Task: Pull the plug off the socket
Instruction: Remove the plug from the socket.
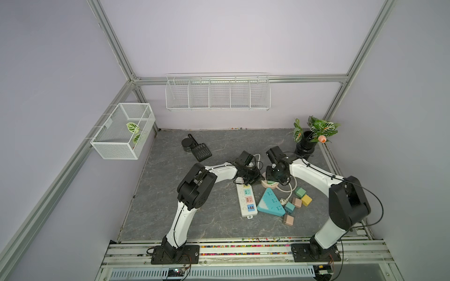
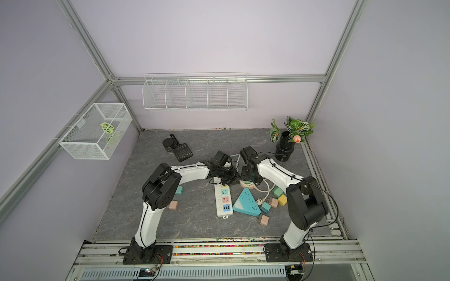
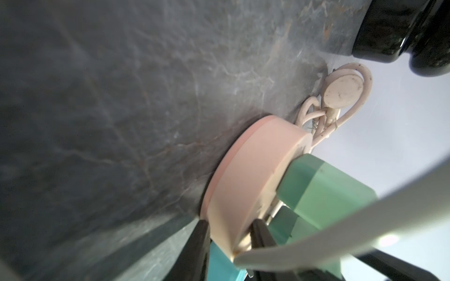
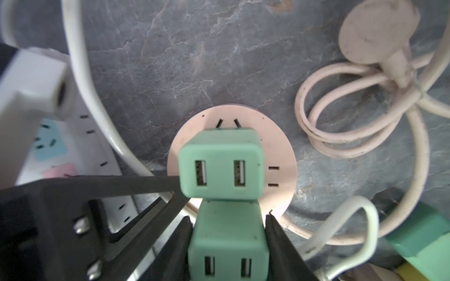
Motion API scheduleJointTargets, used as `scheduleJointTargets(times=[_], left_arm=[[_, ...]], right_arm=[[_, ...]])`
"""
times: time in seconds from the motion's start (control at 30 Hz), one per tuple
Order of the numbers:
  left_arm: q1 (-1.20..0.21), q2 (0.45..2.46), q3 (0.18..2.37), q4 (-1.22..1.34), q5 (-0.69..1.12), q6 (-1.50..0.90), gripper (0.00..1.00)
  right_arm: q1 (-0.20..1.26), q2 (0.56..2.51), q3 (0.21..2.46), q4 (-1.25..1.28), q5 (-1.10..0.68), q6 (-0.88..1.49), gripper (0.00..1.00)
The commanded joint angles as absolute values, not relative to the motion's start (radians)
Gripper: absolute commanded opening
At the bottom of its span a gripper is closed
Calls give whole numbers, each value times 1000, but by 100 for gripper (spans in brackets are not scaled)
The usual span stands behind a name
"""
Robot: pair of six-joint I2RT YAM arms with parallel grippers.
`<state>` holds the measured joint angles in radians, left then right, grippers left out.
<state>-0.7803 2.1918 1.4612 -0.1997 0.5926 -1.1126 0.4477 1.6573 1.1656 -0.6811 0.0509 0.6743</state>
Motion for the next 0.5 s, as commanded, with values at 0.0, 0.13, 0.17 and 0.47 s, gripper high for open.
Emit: scheduleJointTargets(times=[0.0, 0.13, 0.17, 0.47], left_arm=[[-794, 2284, 1414, -423, 508, -1100, 33], [-796, 2293, 1434, -437, 502, -1100, 33], [-797, 2297, 1440, -437, 507, -1100, 33], [-793, 2202, 1474, -381, 538, -1005, 35]], right_arm=[[447, 1603, 1159, -611, 6, 710, 21], [496, 1661, 1267, -704, 111, 665, 21], [511, 1692, 1310, -733, 129, 660, 21], [515, 1644, 1341, -861, 292, 597, 21]])
